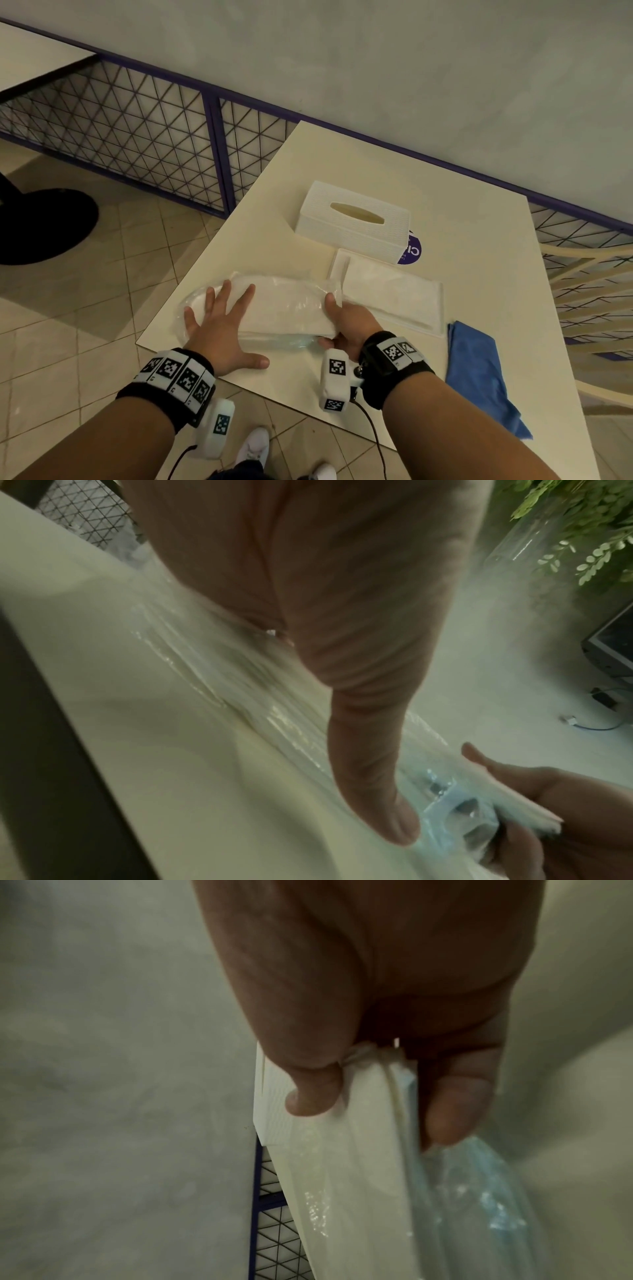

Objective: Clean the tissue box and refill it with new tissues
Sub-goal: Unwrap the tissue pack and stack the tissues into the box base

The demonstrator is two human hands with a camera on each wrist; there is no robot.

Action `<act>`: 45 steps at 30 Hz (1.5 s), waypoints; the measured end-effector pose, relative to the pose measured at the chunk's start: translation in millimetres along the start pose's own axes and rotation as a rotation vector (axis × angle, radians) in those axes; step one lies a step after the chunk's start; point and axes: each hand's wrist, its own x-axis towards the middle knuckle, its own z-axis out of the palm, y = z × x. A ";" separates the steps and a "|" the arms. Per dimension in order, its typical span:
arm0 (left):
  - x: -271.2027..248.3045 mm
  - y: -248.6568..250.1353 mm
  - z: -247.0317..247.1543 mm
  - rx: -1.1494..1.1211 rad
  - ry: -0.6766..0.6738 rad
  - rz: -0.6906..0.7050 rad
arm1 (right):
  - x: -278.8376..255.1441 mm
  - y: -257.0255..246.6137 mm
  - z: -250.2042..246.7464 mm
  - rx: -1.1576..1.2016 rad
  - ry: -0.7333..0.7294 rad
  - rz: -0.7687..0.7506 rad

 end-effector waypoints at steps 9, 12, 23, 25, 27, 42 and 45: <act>3.2 -16.1 -6.5 0.017 0.006 -0.024 | -5.1 2.6 -24.0 0.124 0.029 0.012; 0.0 -9.1 -7.9 0.044 -0.034 -0.001 | -10.9 0.5 -21.9 0.017 0.012 -0.006; -7.8 33.0 -46.6 0.143 -0.075 0.057 | -82.4 -54.9 -126.3 -0.440 0.416 -0.440; -9.0 64.4 -53.4 0.033 0.141 0.191 | -95.1 -49.1 -144.5 -0.270 0.387 -0.473; -5.1 98.5 -52.7 -0.318 0.209 0.297 | -101.9 -41.4 -155.1 -0.097 0.322 -0.453; 22.2 161.6 11.6 -1.127 -0.042 0.226 | -68.9 14.3 -165.3 -0.228 0.278 -0.511; 22.5 157.8 23.5 -1.112 -0.048 0.215 | -56.5 33.5 -169.1 -0.315 0.286 -0.449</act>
